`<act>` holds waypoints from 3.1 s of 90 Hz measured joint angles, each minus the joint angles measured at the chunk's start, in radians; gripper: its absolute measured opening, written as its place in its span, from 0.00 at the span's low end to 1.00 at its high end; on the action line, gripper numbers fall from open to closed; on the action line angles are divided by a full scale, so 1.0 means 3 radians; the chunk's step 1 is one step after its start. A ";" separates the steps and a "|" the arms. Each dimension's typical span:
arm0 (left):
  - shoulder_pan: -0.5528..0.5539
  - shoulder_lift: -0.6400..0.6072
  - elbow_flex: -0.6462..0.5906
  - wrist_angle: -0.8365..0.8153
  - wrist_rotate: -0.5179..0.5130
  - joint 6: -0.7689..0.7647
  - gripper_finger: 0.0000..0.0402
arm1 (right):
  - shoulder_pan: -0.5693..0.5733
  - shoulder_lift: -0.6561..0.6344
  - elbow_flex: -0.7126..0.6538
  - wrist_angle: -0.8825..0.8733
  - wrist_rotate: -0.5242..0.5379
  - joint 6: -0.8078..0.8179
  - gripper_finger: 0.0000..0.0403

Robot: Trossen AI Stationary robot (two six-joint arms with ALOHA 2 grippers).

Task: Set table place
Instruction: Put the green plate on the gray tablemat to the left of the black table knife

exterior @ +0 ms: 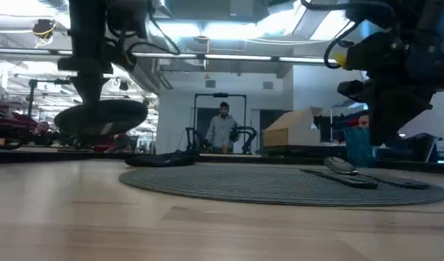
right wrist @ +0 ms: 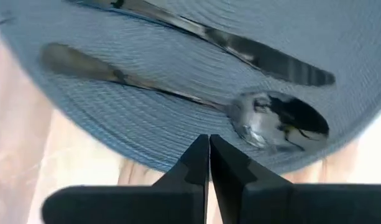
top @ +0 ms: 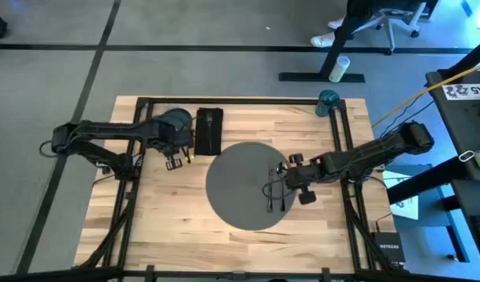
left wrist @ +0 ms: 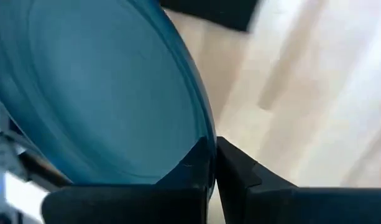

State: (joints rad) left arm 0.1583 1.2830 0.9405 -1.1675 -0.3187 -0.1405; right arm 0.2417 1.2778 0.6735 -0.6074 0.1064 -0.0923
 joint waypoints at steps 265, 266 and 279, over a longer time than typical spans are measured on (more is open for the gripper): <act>-0.1306 0.2425 0.2143 0.0902 0.0534 0.0569 0.00 | -0.0595 -0.2152 -0.1099 0.1686 -0.0906 -0.1026 0.00; -0.1307 0.2425 0.2143 0.0902 0.0535 0.0569 0.00 | -0.0595 -0.2152 -0.1099 0.1686 -0.0906 -0.1026 0.00; -0.1341 0.2425 0.2143 0.0905 0.0537 0.0551 0.00 | -0.0595 -0.2152 -0.1099 0.1686 -0.0904 -0.1020 0.00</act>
State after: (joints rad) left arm -0.2439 2.0106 1.5833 -0.8959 -0.1576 0.0248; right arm 0.0631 0.6323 0.3439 -0.1016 -0.1650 -0.3985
